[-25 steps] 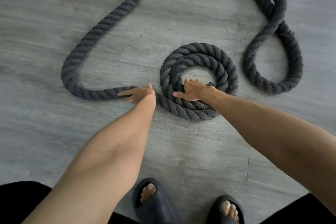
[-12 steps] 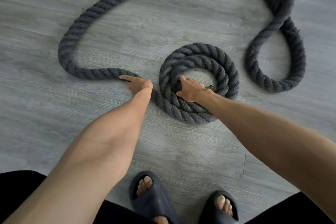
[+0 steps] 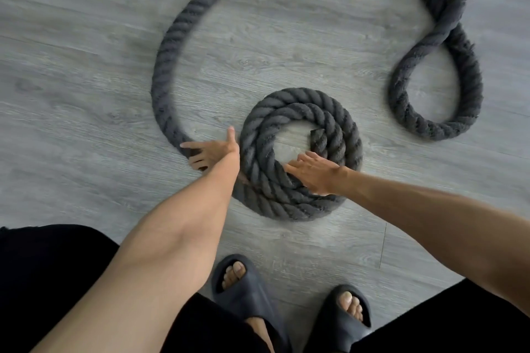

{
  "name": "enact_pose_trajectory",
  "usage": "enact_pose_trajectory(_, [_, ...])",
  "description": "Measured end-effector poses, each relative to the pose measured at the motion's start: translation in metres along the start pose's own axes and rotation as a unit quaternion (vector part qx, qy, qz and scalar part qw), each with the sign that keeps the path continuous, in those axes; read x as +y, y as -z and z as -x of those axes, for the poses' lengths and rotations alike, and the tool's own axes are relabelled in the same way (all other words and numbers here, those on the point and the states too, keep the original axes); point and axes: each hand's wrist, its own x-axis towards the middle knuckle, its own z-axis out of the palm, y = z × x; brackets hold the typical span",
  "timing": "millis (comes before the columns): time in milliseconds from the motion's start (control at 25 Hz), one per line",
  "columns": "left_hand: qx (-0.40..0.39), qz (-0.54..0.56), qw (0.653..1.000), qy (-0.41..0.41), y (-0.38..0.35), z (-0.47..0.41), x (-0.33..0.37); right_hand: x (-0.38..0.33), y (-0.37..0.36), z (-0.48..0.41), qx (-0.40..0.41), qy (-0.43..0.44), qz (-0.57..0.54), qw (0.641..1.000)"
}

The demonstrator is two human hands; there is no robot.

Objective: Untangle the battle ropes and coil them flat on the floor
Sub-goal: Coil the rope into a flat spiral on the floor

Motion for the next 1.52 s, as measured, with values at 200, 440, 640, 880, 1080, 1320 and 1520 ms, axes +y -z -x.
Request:
enact_pose_trajectory(200, [0.000, -0.016, 0.998, -0.056, 0.006, -0.018, -0.001, 0.011, 0.006, 0.017, -0.101, -0.019, 0.007, 0.995])
enact_pose_trajectory(440, [-0.047, -0.052, 0.991, -0.117, -0.009, -0.005, -0.003, -0.021, 0.042, -0.041, -0.011, -0.222, -0.511, 0.830])
enact_pose_trajectory(640, [-0.086, -0.061, 0.979, -0.175, -0.013, -0.010, 0.006, -0.047, 0.031, -0.057, 0.058, -0.292, -0.450, 0.842])
enact_pose_trajectory(880, [-0.072, -0.054, 0.956, -0.279, -0.003, -0.017, 0.041, -0.041, 0.014, -0.027, 0.012, -0.170, -0.345, 0.923])
enact_pose_trajectory(1080, [-0.155, -0.091, 0.954, -0.242, 0.012, -0.025, 0.074, -0.028, 0.007, -0.005, -0.024, -0.059, -0.117, 0.991])
enact_pose_trajectory(1320, [-0.193, -0.213, 0.880, -0.379, -0.033, 0.037, 0.073, 0.019, 0.026, 0.002, -0.055, -0.033, 0.039, 0.997])
enact_pose_trajectory(1520, [-0.081, -0.298, 0.871, -0.383, -0.059, 0.029, 0.078, 0.059, 0.036, -0.010, 0.006, -0.101, 0.034, 0.994])
